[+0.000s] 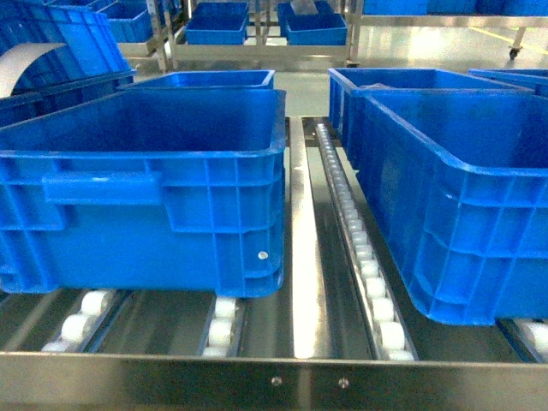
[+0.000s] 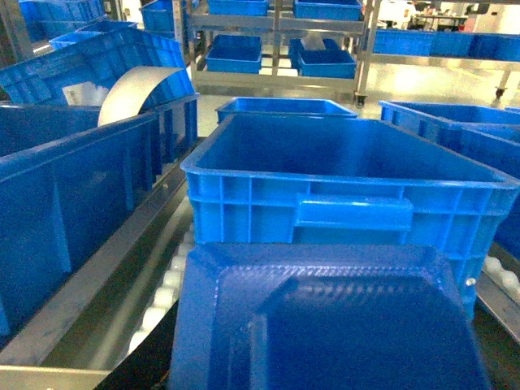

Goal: Sort blue parts and orange caps into right shelf containers

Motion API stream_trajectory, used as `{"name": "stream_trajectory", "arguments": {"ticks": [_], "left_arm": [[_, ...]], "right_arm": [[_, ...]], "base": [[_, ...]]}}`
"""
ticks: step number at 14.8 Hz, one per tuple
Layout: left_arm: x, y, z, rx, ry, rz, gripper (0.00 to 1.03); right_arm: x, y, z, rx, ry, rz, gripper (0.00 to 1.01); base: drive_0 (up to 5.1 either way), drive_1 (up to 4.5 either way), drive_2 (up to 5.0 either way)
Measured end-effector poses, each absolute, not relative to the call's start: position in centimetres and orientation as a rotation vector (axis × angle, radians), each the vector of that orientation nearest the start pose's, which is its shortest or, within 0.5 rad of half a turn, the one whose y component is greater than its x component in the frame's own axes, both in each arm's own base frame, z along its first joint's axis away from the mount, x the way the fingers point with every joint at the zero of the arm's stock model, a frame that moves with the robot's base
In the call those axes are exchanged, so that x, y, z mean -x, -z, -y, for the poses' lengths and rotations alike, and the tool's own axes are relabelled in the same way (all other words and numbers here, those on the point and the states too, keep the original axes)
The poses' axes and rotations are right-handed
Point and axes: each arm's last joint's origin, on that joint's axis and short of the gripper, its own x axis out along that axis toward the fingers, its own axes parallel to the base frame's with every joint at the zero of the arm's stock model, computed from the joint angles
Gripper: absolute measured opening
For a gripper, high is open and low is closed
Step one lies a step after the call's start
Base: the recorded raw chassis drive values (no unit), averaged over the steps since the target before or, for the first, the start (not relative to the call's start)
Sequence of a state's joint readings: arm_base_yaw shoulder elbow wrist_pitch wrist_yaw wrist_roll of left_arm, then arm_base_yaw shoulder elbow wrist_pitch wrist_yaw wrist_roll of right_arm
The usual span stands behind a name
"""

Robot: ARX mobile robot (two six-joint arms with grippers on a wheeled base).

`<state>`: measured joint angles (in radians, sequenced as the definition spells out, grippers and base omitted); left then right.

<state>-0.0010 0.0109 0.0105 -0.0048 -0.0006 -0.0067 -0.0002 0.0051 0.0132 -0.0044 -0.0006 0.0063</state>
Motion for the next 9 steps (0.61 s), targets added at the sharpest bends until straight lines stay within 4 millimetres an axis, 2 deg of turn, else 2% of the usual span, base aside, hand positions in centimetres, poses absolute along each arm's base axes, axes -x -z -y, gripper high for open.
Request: {"name": "stream_trajectory", "arguments": {"ticks": [2, 9], "left_arm": [[-9.77, -16.56, 0.01, 0.006, 0.001, -0.007, 0.43], [-9.77, -16.55, 0.01, 0.006, 0.001, -0.008, 0.43]], "right_arm": [[-9.72, -16.70, 0.00, -0.006, 0.000, 0.002, 0.44], [-9.72, -16.70, 0.00, -0.006, 0.000, 0.002, 0.44]], "base": [[0.0, 4.24, -4.2], [0.0, 0.00, 0.0]]}}
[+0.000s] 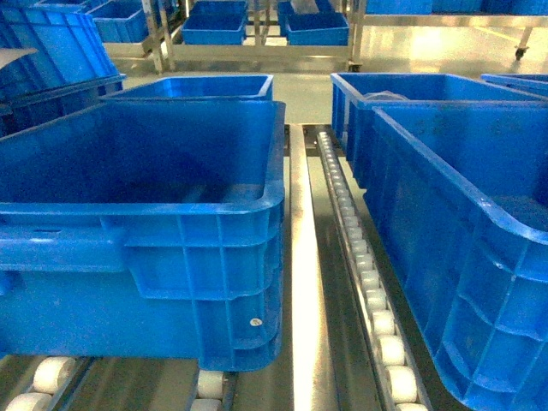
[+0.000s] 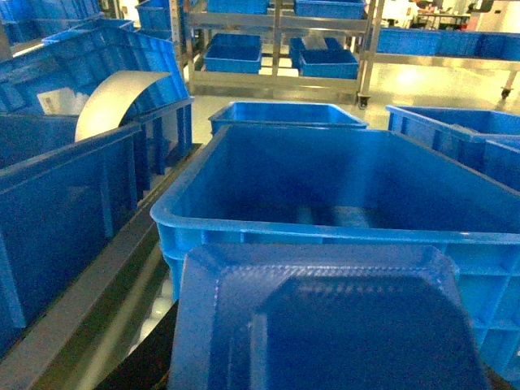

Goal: Sort blue parts and orange caps into right shelf containers

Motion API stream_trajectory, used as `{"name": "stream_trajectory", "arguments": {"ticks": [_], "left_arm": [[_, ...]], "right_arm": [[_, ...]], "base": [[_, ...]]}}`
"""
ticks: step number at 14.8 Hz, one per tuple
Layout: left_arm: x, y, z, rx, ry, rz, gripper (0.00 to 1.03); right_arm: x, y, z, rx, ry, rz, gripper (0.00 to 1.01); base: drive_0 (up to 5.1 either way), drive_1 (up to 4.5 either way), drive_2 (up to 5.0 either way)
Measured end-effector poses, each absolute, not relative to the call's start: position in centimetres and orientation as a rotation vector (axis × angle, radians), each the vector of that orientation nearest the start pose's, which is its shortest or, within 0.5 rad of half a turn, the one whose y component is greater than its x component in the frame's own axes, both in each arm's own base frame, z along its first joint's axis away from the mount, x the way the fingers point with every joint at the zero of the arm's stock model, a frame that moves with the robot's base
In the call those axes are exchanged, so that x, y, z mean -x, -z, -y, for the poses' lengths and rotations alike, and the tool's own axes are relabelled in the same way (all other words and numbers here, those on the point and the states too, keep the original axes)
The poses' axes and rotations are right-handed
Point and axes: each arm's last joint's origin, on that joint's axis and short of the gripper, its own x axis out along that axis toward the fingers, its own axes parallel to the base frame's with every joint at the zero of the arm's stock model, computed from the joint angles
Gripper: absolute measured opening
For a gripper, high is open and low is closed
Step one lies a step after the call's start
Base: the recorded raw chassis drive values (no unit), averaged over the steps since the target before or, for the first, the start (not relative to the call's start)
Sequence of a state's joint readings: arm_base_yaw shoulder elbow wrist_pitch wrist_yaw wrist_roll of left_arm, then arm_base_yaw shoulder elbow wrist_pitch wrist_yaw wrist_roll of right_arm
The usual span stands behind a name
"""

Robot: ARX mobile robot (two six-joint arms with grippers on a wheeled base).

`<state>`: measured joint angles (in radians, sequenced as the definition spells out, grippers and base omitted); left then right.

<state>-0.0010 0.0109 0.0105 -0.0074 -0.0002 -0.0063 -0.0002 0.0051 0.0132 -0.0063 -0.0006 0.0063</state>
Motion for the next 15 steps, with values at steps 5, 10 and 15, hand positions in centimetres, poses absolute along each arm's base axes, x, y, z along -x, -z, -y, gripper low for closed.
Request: {"name": "stream_trajectory", "arguments": {"ticks": [5, 10, 15], "left_arm": [[-9.77, -16.56, 0.01, 0.006, 0.001, -0.007, 0.43], [-9.77, -16.55, 0.01, 0.006, 0.001, -0.008, 0.43], [-9.77, -16.56, 0.01, 0.006, 0.001, -0.007, 0.43]], "right_arm": [[-9.72, -16.70, 0.00, -0.006, 0.000, 0.002, 0.44], [-9.72, -16.70, 0.00, -0.006, 0.000, 0.002, 0.44], [-9.72, -16.70, 0.00, -0.006, 0.000, 0.002, 0.44]], "base": [[0.0, 0.00, 0.0], [0.0, 0.00, 0.0], [0.0, 0.00, 0.0]]}}
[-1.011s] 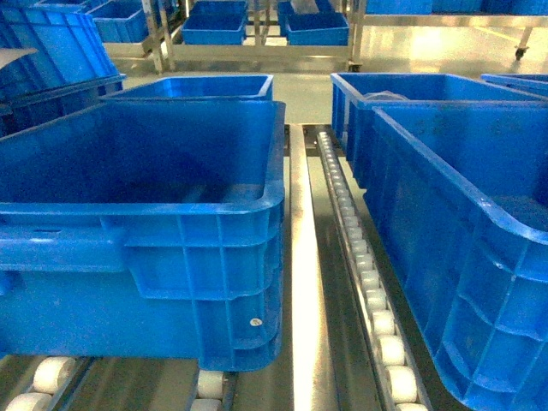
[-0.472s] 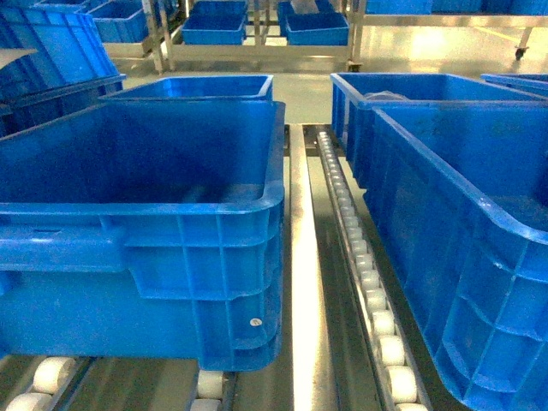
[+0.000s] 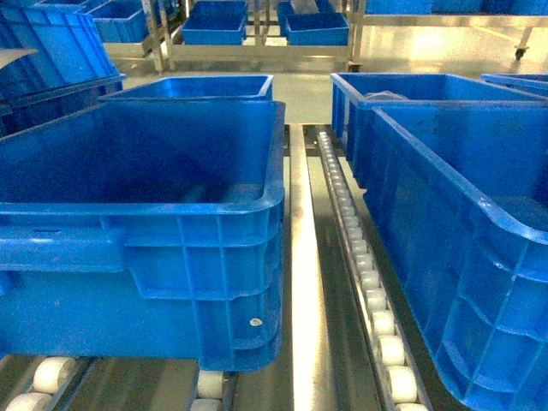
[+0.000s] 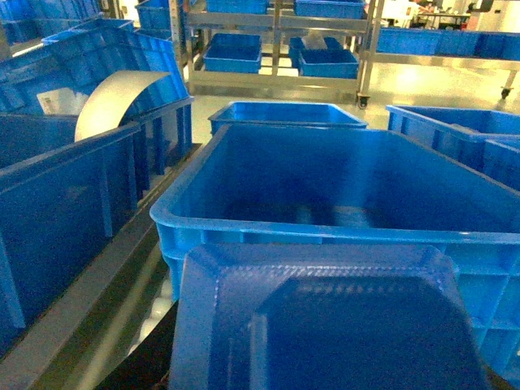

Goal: Sort blue parts and orange caps into right shelf containers

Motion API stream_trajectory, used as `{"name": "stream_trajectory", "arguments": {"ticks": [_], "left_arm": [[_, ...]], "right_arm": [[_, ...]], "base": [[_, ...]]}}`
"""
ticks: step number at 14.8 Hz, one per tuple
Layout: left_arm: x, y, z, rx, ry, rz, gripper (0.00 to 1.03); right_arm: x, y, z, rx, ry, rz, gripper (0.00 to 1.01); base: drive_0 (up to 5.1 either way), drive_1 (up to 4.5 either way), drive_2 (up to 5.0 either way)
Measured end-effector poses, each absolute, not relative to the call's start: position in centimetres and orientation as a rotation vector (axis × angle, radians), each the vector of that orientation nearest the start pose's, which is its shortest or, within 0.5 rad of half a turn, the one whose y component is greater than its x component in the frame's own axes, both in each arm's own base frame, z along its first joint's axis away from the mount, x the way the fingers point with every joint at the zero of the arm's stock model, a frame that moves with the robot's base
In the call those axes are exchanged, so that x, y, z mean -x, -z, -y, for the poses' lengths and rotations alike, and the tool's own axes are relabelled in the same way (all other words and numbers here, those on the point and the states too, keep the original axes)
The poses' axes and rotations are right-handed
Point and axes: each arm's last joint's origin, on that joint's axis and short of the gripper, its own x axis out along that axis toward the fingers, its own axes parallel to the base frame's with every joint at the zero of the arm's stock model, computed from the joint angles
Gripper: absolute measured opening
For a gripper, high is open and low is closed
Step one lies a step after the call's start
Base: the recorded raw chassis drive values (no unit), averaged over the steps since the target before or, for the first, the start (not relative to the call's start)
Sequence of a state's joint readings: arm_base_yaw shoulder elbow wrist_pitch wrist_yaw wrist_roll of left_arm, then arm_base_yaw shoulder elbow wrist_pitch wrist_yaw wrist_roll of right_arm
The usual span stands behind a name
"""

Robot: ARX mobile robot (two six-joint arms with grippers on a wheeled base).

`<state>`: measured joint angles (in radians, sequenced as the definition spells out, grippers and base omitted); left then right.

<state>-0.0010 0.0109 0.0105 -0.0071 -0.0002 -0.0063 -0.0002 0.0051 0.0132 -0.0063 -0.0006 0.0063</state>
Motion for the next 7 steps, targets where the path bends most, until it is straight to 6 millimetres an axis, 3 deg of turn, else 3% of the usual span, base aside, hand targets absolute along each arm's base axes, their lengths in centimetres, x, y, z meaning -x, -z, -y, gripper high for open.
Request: {"name": "stream_trajectory", "arguments": {"ticks": [3, 5, 7], "left_arm": [[-9.8, -16.6, 0.0, 0.006, 0.001, -0.008, 0.43], [-9.8, -17.3, 0.3, 0.004, -0.030, 0.071, 0.43], [-11.2, -17.9, 0.9, 0.003, 0.009, 0.092, 0.43]], "right_arm": [[-9.7, -16.7, 0.0, -0.006, 0.000, 0.002, 0.44], [-9.7, -17.8, -0.5, 0.075, 0.013, 0.109, 0.44], [-10.3, -18.6, -0.6, 0.091, 0.003, 0.095, 0.44]], "base": [[0.0, 0.00, 0.0], [0.0, 0.00, 0.0], [0.0, 0.00, 0.0]]}}
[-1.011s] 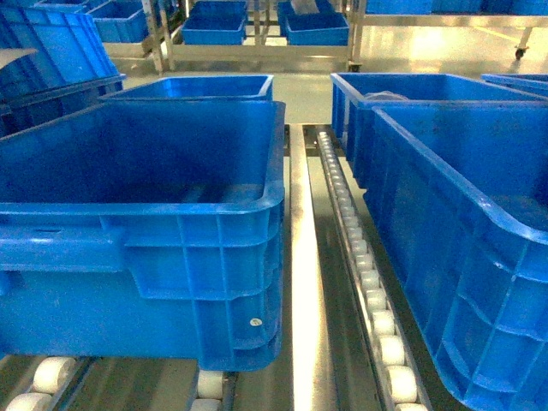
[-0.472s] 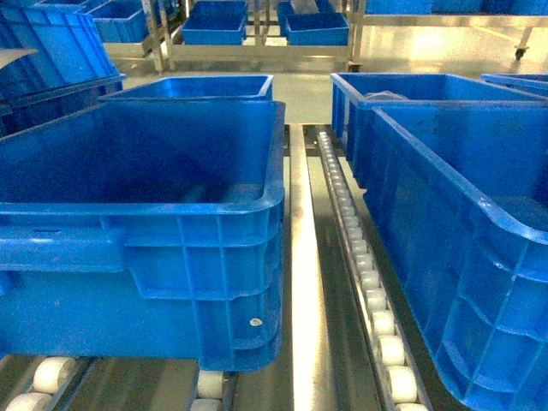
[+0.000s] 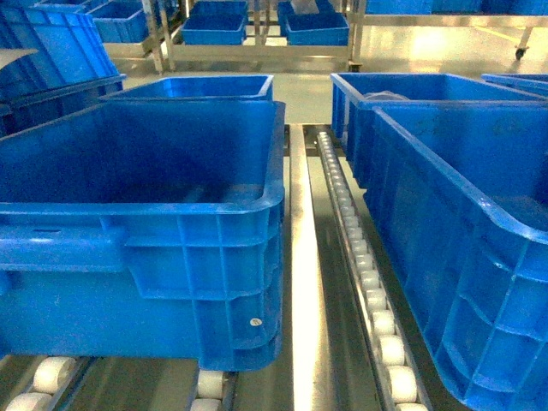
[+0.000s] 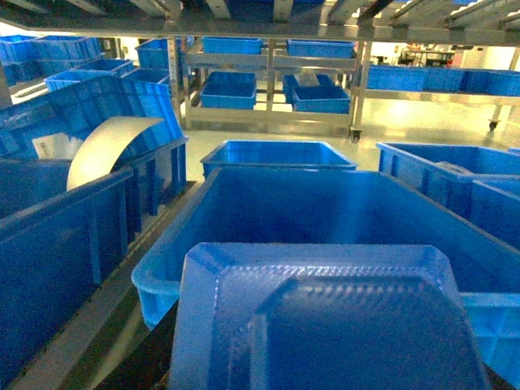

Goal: Sort blue parts and orange caps into right shelf containers

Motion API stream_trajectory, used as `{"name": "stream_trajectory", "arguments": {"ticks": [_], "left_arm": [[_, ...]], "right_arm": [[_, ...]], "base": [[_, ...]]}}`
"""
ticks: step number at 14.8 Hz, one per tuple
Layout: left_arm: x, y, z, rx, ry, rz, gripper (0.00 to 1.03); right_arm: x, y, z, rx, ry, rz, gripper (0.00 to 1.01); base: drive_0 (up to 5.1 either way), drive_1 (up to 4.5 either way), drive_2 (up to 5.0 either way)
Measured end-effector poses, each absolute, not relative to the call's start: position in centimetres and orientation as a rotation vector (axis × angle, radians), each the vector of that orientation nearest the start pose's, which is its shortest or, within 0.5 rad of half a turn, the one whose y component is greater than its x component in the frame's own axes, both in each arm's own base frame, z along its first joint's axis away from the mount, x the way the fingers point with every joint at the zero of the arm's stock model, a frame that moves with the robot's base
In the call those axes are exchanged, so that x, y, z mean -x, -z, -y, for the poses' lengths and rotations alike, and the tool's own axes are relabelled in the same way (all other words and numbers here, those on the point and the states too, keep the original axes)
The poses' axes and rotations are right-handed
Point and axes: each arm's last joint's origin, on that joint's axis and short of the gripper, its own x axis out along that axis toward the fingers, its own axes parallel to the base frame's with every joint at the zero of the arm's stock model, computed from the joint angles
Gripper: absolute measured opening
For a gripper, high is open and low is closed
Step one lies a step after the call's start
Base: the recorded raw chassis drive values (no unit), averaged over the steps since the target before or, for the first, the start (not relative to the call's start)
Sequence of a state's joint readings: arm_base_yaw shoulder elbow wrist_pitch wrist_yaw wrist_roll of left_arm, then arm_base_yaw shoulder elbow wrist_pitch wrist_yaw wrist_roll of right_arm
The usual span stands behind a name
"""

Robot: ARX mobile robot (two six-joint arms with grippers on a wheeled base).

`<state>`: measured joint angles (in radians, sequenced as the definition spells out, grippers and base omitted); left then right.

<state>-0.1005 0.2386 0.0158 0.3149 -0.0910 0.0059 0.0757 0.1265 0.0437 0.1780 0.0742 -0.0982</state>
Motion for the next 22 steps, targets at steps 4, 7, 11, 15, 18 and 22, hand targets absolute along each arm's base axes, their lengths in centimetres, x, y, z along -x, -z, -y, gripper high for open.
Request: {"name": "stream_trajectory", "arguments": {"ticks": [4, 7, 11, 15, 18, 22], "left_arm": [[-21.5, -25.4, 2.0, -0.006, 0.068, 0.232, 0.43], [-30.2, -23.2, 2.3, 0.022, 0.046, 0.045, 0.43], [-31.5, -24.5, 2.6, 0.062, 0.073, 0.096, 0.75], [-31.1, -24.2, 2.6, 0.067, 0.063, 0.079, 0.98], [-27.9, -22.5, 1.9, 0.022, 0.004, -0.001, 0.69], [-21.7, -19.5, 0.0, 0.017, -0.009, -0.014, 0.04]], "right_arm": [[-16.3, -25.7, -0.9, 0.154, -0.006, 0.255, 0.44], [-24.0, -24.7, 0.0, 0.147, 0.052, 0.136, 0.44], [-27.1, -21.6, 0.9, 0.101, 0.055, 0.009, 0.78], [-26.8, -22.0, 1.0, 0.095, 0.053, 0.023, 0.97], [-23.8, -20.6, 0.0, 0.025, -0.005, -0.005, 0.63], [-19.0, -18.6, 0.0, 0.015, -0.001, -0.009, 0.01]], "base": [[0.0, 0.00, 0.0], [0.0, 0.00, 0.0], [0.0, 0.00, 0.0], [0.0, 0.00, 0.0], [0.0, 0.00, 0.0], [0.0, 0.00, 0.0]]}}
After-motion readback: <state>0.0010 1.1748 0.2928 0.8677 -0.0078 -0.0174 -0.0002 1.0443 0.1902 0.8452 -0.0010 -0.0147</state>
